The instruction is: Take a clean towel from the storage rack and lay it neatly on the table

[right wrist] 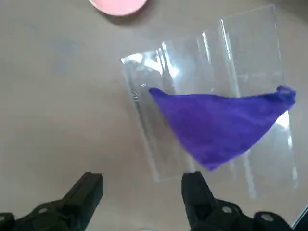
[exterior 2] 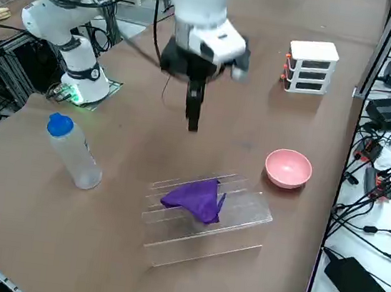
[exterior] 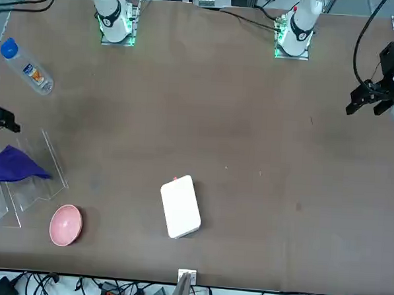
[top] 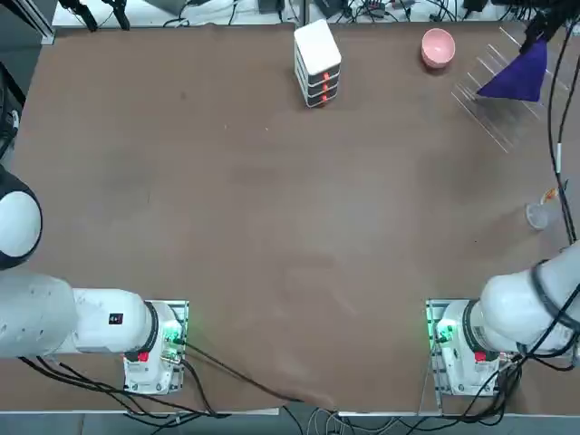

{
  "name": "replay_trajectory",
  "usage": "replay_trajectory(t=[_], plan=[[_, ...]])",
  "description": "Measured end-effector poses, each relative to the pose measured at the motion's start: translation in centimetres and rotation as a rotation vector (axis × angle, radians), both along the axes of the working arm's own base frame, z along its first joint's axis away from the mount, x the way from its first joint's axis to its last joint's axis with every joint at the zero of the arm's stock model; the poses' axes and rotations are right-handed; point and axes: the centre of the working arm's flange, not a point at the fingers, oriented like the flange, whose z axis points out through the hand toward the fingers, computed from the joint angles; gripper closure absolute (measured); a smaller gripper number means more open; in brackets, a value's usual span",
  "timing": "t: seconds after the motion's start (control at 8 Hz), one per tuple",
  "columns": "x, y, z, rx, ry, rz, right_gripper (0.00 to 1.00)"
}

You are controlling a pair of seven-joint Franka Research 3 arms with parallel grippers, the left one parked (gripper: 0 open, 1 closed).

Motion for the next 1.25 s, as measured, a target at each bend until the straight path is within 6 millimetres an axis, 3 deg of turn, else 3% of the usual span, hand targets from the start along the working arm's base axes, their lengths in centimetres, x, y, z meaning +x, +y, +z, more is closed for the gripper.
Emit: replay_trajectory(t=[0.25, 0.62, 1.0, 1.25], plan=[[2.3, -4.4, -3.0, 0.001, 0.001, 0.147, 0.00], [6.3, -7.8, -4.4, -0.075, -0.102, 0.325, 0.00], [6.2, -12.6, -6.5, -0.115, -0.178, 0.304, 0.06], [6.5, -12.8, -7.8, -0.026, -0.250, 0.240, 0.06]])
